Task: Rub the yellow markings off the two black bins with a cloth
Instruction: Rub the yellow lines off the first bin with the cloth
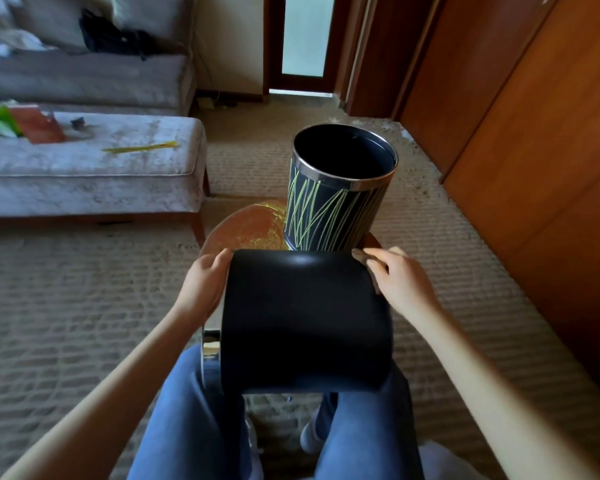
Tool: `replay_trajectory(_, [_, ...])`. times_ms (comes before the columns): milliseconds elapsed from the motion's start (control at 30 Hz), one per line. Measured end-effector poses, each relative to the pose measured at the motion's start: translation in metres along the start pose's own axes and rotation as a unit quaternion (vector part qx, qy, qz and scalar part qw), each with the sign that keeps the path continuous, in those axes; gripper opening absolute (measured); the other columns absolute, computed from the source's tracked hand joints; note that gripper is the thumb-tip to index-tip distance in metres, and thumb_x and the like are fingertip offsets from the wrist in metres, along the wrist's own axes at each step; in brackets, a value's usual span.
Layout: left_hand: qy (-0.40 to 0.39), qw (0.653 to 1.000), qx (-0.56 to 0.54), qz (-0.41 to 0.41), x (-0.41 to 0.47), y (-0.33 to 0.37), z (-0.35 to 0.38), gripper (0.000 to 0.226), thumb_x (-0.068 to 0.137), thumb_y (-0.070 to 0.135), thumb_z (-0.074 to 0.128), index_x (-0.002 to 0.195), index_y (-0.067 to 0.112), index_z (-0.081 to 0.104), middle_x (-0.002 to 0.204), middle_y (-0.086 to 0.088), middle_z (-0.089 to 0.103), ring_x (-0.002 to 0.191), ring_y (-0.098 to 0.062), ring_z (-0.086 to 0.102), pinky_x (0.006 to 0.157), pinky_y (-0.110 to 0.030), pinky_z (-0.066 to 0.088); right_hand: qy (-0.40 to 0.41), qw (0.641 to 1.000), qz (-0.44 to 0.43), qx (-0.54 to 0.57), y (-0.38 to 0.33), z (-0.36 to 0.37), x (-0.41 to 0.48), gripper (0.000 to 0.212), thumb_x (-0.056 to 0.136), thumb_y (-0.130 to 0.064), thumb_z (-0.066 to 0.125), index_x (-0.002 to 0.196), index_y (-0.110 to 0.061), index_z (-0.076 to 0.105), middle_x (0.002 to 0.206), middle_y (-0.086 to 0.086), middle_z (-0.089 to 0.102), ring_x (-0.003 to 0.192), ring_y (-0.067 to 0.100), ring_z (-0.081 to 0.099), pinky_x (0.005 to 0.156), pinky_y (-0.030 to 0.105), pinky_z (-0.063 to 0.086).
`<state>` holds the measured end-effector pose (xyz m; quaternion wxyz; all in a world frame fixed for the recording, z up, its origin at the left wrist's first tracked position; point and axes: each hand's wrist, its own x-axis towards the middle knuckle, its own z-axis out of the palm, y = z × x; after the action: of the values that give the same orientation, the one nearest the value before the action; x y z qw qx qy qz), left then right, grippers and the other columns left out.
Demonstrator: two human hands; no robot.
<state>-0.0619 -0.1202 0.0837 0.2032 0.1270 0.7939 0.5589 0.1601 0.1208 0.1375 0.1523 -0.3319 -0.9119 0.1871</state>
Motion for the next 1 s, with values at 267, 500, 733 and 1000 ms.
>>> replay_trajectory(267, [0.037, 0.997, -0.061, -0.03, -0.008, 0.005, 0.004, 0.045, 0.1, 0.041, 0.054, 0.095, -0.001, 0.068, 0.086, -0.021, 0.07, 0.082, -0.029, 0.064, 0.079, -0.046, 0.054, -0.044, 0.998, -0.004, 0.05, 0.007, 0.003, 0.024, 0.031, 0.102, -0.023, 0.052, 0.129, -0.018, 0.065, 0.112, 0.007, 0.067, 0.1, 0.026, 0.063, 0.081, 0.034, 0.049])
replay_trajectory(500, [0.018, 0.996, -0.077, -0.048, -0.009, 0.008, 0.001, 0.051, 0.095, 0.047, 0.053, 0.098, -0.001, 0.068, 0.079, -0.016, 0.061, 0.073, -0.026, 0.056, 0.071, -0.038, 0.045, 0.125, 0.978, -0.147, 0.082, 0.024, 0.022, -0.112, 0.04, 0.099, -0.028, 0.048, 0.135, -0.016, 0.061, 0.117, -0.001, 0.065, 0.103, 0.016, 0.064, 0.089, 0.03, 0.052])
replay_trajectory(733, [0.052, 0.996, -0.078, 0.008, -0.026, 0.005, 0.002, 0.04, 0.098, 0.044, 0.053, 0.084, 0.007, 0.061, 0.074, -0.01, 0.05, 0.066, -0.019, 0.046, 0.061, -0.036, 0.039, 0.213, 0.971, -0.056, 0.09, 0.014, -0.022, -0.092, 0.056, 0.083, -0.012, 0.077, 0.134, -0.006, 0.054, 0.124, 0.01, 0.061, 0.117, 0.019, 0.055, 0.098, 0.03, 0.045])
replay_trajectory(1000, [0.124, 0.982, -0.095, 0.105, -0.071, -0.011, 0.024, 0.038, 0.105, 0.031, 0.048, 0.078, 0.005, 0.045, 0.071, -0.003, 0.044, 0.067, -0.012, 0.042, 0.066, -0.032, 0.04, 0.186, 0.98, 0.023, 0.073, -0.034, -0.014, -0.025, 0.064, 0.081, -0.046, 0.073, 0.125, -0.005, 0.05, 0.118, 0.018, 0.055, 0.112, 0.039, 0.051, 0.09, 0.053, 0.047])
